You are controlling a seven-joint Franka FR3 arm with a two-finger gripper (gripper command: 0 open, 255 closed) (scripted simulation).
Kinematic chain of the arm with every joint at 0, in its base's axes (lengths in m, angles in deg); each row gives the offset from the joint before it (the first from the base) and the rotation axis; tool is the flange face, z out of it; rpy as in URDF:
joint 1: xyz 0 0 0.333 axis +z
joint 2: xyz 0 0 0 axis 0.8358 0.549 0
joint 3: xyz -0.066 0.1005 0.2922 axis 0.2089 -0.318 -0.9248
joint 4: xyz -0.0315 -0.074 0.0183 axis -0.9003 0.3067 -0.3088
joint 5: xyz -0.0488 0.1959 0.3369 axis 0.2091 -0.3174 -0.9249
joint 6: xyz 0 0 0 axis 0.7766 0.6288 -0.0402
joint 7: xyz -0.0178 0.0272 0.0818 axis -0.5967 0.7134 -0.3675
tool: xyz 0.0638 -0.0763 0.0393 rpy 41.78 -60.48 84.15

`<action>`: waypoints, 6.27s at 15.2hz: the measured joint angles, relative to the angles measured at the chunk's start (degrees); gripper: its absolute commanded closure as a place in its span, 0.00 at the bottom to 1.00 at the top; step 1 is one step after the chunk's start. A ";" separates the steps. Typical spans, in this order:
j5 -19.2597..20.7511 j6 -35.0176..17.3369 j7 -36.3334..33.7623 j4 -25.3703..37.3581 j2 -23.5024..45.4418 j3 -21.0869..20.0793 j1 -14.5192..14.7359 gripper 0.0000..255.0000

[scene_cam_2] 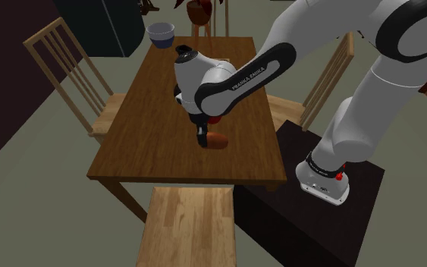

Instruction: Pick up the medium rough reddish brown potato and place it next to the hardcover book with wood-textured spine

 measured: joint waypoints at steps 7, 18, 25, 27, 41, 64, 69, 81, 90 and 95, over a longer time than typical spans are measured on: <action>-0.34 1.51 0.25 0.49 -1.01 0.03 -0.06 1.00; -1.54 9.88 0.91 4.92 -5.14 0.22 -0.19 1.00; -1.97 15.05 1.27 8.23 -7.08 0.50 -0.34 1.00; -2.03 16.61 1.25 9.49 -7.40 0.53 -0.35 1.00; 0.03 20.14 13.65 9.96 -10.08 7.96 -6.18 1.00; 5.17 22.47 42.11 26.95 4.08 23.68 -20.51 1.00; 4.78 23.93 47.88 35.34 10.72 26.06 -23.85 1.00; 3.82 21.13 52.80 41.02 18.97 27.65 -27.27 1.00; 3.67 14.85 52.51 36.42 20.26 27.53 -27.26 1.00; 3.62 11.23 52.52 34.01 21.10 27.59 -27.42 1.00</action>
